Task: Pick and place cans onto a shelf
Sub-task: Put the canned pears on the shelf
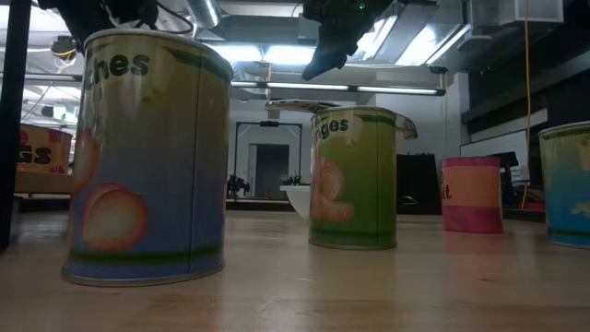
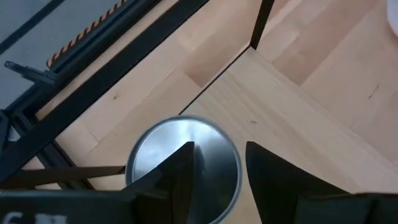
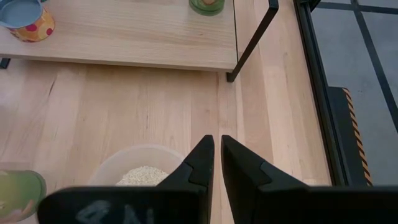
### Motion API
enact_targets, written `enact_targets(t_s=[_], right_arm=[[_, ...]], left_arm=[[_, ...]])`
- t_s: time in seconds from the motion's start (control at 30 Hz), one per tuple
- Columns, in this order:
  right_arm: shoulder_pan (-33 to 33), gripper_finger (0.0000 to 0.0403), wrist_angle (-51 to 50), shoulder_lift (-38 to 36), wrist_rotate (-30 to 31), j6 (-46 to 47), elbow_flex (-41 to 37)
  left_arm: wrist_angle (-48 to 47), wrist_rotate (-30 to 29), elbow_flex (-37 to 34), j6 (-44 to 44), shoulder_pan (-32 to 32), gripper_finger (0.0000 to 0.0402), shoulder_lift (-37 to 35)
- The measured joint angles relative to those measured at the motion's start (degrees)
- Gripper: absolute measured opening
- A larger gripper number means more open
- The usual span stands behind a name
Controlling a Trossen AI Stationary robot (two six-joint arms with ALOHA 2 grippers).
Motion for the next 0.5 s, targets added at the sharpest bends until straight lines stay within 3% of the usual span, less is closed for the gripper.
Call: enact_targets(t_s=[0.5], right_arm=[[0.01,0.0036,0.0,0.0,-0.02,0.0,0.01]], left_arm=[[0.64,0.25,0.04,-1.33,0.0,0.0137,1.83]])
